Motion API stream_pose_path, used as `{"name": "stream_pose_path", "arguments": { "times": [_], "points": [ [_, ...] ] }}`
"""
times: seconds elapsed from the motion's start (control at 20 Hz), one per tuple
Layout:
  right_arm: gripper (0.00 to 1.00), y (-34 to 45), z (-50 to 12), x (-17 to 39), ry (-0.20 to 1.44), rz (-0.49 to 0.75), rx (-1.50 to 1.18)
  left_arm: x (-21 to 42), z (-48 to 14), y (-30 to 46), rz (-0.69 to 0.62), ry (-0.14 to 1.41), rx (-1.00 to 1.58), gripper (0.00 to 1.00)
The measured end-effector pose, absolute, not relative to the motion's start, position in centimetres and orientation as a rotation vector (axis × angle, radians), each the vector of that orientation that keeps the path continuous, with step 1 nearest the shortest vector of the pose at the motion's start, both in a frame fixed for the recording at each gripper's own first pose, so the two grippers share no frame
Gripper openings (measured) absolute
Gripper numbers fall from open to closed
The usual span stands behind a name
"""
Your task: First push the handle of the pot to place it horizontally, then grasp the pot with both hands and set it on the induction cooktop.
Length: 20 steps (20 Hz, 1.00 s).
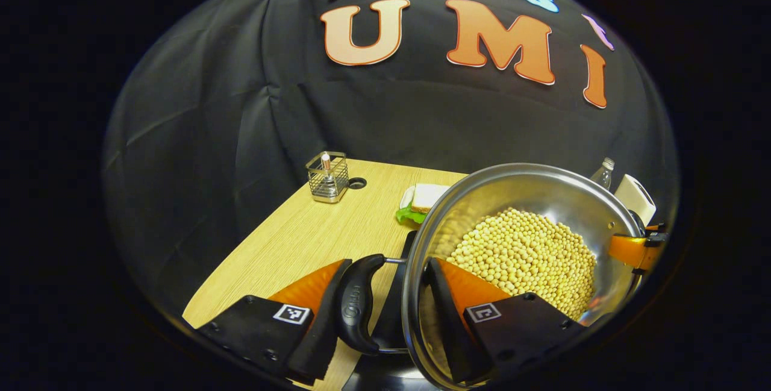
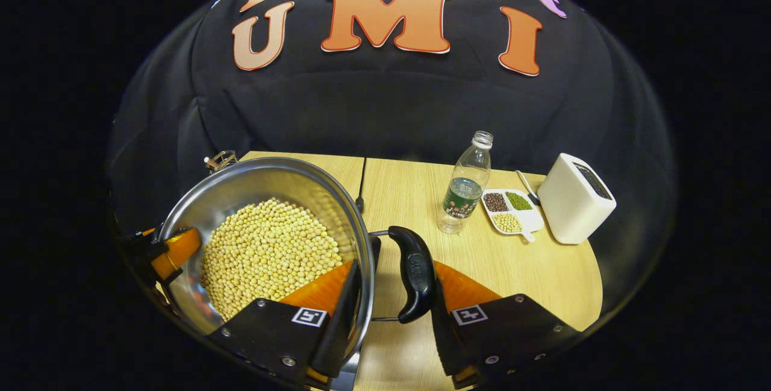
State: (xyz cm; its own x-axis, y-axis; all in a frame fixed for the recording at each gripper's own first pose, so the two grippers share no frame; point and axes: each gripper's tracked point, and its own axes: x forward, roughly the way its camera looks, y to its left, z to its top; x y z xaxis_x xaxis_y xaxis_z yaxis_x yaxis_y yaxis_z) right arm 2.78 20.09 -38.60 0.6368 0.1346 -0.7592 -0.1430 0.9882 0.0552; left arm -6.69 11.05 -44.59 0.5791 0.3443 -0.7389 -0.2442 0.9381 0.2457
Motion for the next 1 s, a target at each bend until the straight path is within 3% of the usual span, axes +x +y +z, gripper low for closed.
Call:
{"name": "stream_pose_path", "arguments": {
  "times": [0.1, 0.15, 0.75, 0.8, 0.9, 1.0],
  "points": [
    [0.57, 20.3, -38.9, 2.9, 0.875, 0.162, -0.014, -7.0, -45.0, 11.0, 0.348, 0.901, 0.12, 0.79],
    [0.61, 20.4, -39.1, 2.9, 0.88, 0.164, -0.015, -7.0, -45.0, 11.0, 0.35, 0.908, 0.12, 0.79],
    [0.61, 21.3, -41.1, 2.4, 0.946, 0.17, -0.006, -7.4, -47.3, 11.0, 0.364, 0.965, 0.137, 0.8],
    [0.57, 21.4, -41.2, 2.4, 0.951, 0.172, -0.009, -7.5, -47.2, 10.9, 0.367, 0.97, 0.135, 0.77],
    [0.61, 21.6, -41.5, 2.3, 0.959, 0.176, -0.008, -7.5, -47.0, 10.9, 0.372, 0.979, 0.13, 0.77],
    [0.57, 21.7, -41.7, 2.3, 0.968, 0.178, -0.01, -7.6, -47.0, 10.9, 0.38, 0.989, 0.122, 0.77]
  ]
}}
